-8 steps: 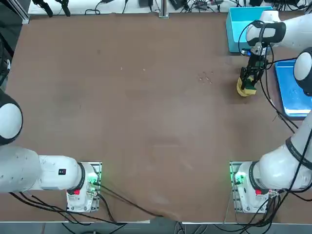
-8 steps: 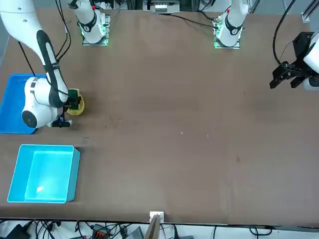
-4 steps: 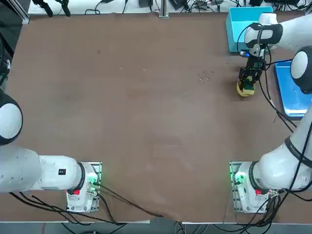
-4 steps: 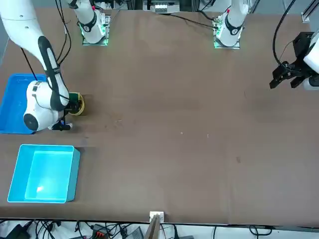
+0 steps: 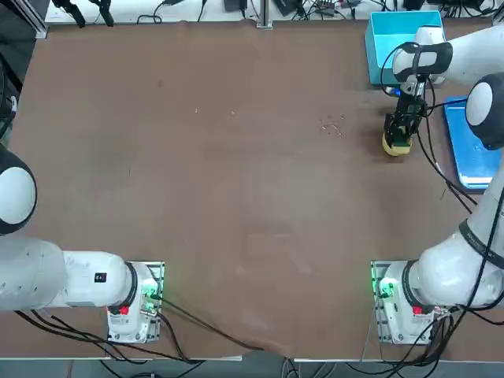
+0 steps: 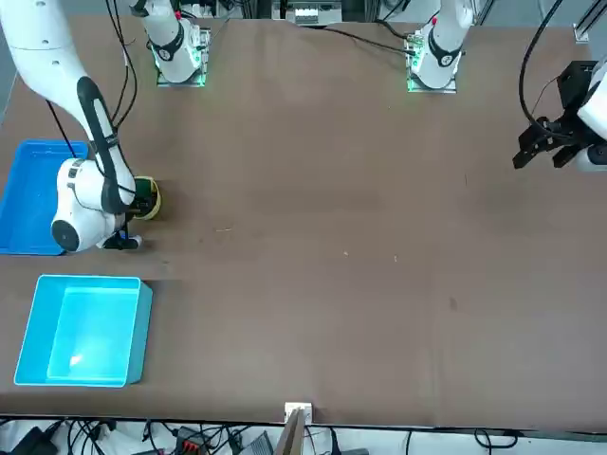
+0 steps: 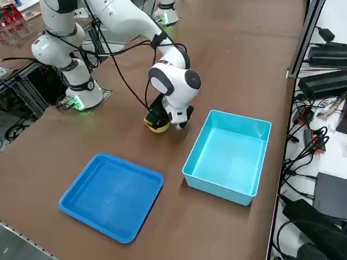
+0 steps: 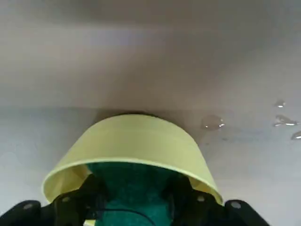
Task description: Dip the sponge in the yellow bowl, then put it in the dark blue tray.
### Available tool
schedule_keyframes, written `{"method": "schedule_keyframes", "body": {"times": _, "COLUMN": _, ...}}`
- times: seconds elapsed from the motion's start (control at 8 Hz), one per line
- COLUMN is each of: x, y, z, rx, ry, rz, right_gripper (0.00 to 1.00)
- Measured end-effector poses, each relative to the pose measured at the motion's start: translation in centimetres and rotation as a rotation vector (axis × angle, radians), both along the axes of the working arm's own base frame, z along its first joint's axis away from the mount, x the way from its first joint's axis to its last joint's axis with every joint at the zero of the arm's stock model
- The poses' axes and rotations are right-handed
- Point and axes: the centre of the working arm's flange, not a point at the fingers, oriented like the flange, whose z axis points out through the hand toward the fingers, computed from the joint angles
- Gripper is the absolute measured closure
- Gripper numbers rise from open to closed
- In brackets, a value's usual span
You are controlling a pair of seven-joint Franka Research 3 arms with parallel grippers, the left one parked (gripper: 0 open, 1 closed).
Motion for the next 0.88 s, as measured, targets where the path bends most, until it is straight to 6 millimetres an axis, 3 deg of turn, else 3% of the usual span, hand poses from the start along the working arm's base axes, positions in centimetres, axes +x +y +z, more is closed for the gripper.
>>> {"method": "schedule_keyframes", "body": {"times": 0.5, "x": 0.4, "y": 0.3, "z": 0.6, "rx": 0.002, "ry": 0.003, "rz": 0.005, "right_gripper": 0.35}}
{"method": "schedule_keyframes", "body": {"times": 0.88, "x": 1.5, "y": 0.6, "z": 3.3, "rx": 0.011, "ry": 0.066, "rz": 0.008, "right_gripper": 0.35}}
